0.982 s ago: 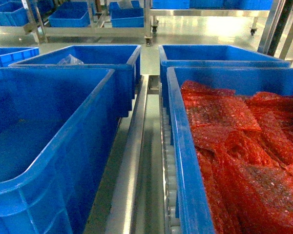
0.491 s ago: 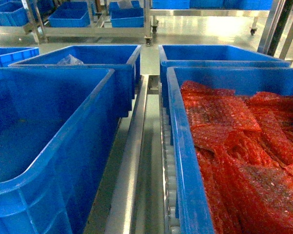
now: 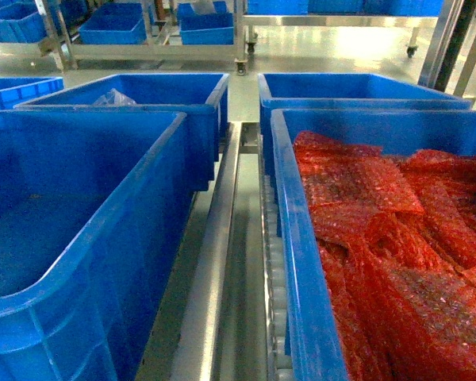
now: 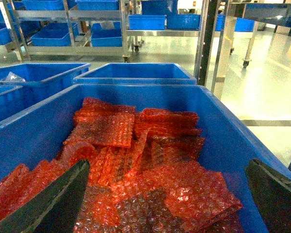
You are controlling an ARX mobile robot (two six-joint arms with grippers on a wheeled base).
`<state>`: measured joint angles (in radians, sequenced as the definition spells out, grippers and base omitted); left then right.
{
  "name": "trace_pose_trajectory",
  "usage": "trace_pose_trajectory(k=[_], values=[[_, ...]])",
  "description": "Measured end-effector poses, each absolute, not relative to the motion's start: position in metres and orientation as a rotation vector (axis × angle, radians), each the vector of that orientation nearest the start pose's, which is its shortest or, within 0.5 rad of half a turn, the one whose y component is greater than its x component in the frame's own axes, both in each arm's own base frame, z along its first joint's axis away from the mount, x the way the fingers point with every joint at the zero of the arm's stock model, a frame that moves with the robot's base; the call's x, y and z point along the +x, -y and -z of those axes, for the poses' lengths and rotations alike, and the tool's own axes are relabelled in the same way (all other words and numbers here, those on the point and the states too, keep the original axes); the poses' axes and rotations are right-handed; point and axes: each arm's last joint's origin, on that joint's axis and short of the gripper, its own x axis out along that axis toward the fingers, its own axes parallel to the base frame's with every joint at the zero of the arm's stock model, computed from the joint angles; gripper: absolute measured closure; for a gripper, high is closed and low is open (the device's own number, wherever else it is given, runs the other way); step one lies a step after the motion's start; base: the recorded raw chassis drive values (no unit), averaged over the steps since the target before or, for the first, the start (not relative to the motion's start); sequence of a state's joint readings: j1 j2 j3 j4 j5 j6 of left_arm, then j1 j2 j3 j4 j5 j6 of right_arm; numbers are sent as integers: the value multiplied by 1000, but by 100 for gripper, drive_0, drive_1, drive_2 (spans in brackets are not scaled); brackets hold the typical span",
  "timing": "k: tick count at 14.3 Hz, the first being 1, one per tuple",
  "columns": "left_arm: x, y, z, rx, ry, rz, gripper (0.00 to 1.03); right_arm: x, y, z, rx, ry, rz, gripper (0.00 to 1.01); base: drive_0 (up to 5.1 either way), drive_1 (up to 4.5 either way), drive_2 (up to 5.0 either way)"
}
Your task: Pick blue part to blue bin on bottom shelf
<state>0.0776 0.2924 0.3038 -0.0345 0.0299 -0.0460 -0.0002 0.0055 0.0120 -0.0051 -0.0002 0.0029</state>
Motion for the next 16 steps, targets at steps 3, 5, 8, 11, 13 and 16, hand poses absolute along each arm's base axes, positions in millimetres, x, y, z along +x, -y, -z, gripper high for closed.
trace_pose_trajectory(k=[3, 5, 8, 11, 13, 16], values=[[108, -8, -240, -47, -22, -48, 60, 97, 0, -167, 3, 1, 0, 3, 0, 0, 0], [110, -5, -239, -28, -182, -175, 60, 97, 0, -167, 3, 1, 0, 3, 0, 0, 0], [148, -5, -247, -9, -165, -240, 60, 97, 0, -167, 3, 2, 0, 3, 0, 0, 0], [222, 1, -264, -22, -152, -189, 60, 97, 0, -167, 2, 2, 0, 3, 0, 0, 0], [251, 5, -250, -48, -281, -192, 58, 97, 0, -167, 2, 1, 0, 3, 0, 0, 0], [253, 6, -245, -81, -298, -191, 21, 97, 0, -167, 3, 1, 0, 3, 0, 0, 0]])
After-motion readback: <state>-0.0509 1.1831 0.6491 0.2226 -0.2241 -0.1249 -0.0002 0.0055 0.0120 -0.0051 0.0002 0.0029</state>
